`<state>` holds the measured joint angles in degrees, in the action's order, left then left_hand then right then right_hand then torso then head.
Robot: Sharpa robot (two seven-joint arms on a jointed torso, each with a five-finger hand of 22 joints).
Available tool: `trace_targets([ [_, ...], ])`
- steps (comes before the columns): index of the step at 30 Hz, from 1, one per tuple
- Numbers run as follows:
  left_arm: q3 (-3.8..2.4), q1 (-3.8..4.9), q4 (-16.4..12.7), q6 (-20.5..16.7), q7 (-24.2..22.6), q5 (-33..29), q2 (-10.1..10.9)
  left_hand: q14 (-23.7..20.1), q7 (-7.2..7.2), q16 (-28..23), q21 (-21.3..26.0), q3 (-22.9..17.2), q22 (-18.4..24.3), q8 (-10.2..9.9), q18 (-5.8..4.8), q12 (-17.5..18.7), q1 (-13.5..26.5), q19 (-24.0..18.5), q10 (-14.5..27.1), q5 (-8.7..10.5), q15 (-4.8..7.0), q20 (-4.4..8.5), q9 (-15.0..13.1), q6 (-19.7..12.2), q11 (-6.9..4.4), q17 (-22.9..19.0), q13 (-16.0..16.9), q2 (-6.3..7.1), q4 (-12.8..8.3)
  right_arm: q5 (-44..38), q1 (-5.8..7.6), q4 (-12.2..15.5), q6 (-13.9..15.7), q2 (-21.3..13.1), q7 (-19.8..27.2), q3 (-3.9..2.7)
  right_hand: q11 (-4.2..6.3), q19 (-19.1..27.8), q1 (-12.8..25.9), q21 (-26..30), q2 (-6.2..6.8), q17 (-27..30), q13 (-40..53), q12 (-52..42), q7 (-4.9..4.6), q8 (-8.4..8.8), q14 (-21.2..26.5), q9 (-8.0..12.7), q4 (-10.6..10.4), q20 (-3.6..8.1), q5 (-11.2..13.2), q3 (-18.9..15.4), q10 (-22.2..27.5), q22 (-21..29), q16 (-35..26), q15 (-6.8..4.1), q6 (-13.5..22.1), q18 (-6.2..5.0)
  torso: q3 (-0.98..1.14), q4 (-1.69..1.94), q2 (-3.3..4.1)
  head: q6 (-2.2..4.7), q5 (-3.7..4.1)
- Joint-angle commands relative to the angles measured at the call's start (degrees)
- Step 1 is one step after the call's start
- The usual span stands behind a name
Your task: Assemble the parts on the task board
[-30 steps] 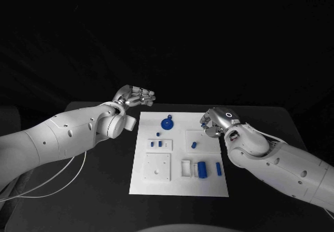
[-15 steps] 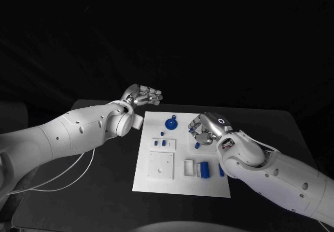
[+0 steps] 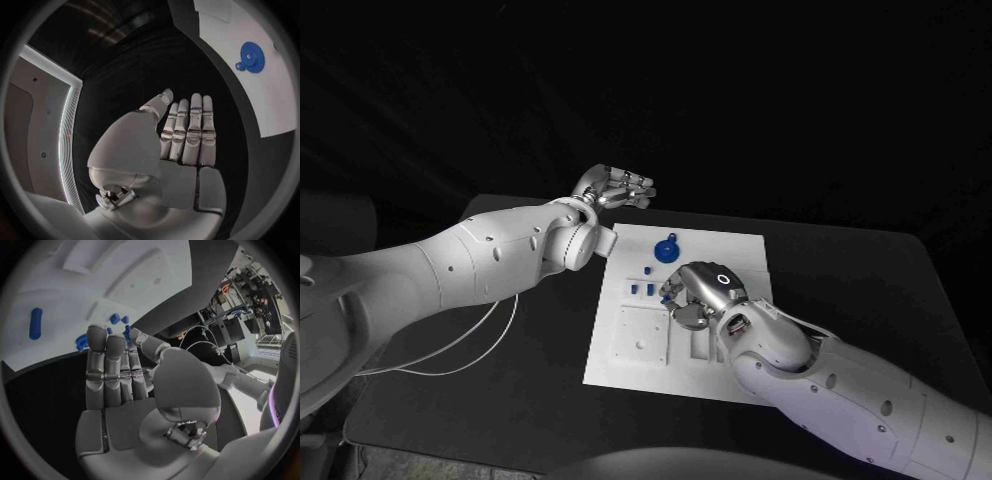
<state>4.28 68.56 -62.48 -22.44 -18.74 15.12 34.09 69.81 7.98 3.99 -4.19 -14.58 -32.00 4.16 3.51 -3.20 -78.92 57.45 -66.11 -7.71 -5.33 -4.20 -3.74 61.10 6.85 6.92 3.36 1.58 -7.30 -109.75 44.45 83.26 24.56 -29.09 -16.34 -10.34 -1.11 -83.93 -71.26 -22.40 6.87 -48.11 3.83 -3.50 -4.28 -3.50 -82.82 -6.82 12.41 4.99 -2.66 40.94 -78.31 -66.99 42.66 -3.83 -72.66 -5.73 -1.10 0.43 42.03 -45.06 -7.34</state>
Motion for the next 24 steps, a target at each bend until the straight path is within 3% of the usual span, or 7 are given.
trace_targets([
  [1, -0.05, 0.01, 0.0, -1.0, -1.0, -0.6, -0.4, -0.4, -0.11, -0.3, -0.3, -0.1, 0.3, -0.3, 0.05, -0.2, 0.7, 0.3, 0.3, -0.03, -0.01, -0.07, 0.0, -0.2, -0.13, 0.1, 0.0, -0.07, -0.1, -1.0, -0.52, -1.3, -1.1, 1.1, 1.3, 0.84, -0.07, -2.3, -0.6, 0.2, -0.25, -0.1, -0.1, 0.0, -0.06, -0.19, -0.1, 0.0, 0.2, 0.34, -0.2, 0.2, -0.1, 0.0, -0.2, -0.09, 0.1, -1.11, -0.06, -0.08, 0.01, -0.19, -0.25],
  [14, -0.05, 0.01, 0.0, -0.9, -1.1, -0.4, -0.8, -0.5, -0.12, -0.3, -0.2, 0.0, 0.7, -0.3, 0.06, -0.2, 0.7, 0.3, 0.5, 0.00, -0.06, -0.12, 0.0, -0.2, -0.07, 0.1, 0.0, -0.03, 0.2, -0.8, -1.35, -3.7, -1.2, 2.9, 1.2, 2.44, -0.08, -2.3, -0.3, 0.2, -0.50, -0.1, -0.1, 0.0, -0.07, -0.19, -0.2, -0.3, 0.6, 0.30, -0.2, 0.1, -0.1, 0.0, -0.3, -0.09, 0.1, -1.17, -0.04, -0.12, 0.04, -1.15, -1.42],
  [24, -0.05, 0.01, -0.2, -0.6, -1.1, -0.4, -0.7, -0.5, -0.12, -0.3, -0.2, 0.0, 0.7, -0.3, 0.06, -0.2, 0.7, 0.3, 0.5, 0.00, -0.06, -0.12, 0.0, -0.2, -0.07, 0.1, 0.0, -0.03, 0.2, -0.8, -1.46, -4.1, -1.8, 3.0, 1.0, 3.34, -0.10, -2.3, -0.1, 0.3, -0.75, 0.0, -0.1, 0.0, -0.10, -0.20, -0.1, -0.5, 0.9, 0.28, -0.2, 0.0, -0.1, 0.0, -0.3, -0.06, 0.3, -1.19, 0.00, -0.06, 0.09, -1.53, -1.07],
])
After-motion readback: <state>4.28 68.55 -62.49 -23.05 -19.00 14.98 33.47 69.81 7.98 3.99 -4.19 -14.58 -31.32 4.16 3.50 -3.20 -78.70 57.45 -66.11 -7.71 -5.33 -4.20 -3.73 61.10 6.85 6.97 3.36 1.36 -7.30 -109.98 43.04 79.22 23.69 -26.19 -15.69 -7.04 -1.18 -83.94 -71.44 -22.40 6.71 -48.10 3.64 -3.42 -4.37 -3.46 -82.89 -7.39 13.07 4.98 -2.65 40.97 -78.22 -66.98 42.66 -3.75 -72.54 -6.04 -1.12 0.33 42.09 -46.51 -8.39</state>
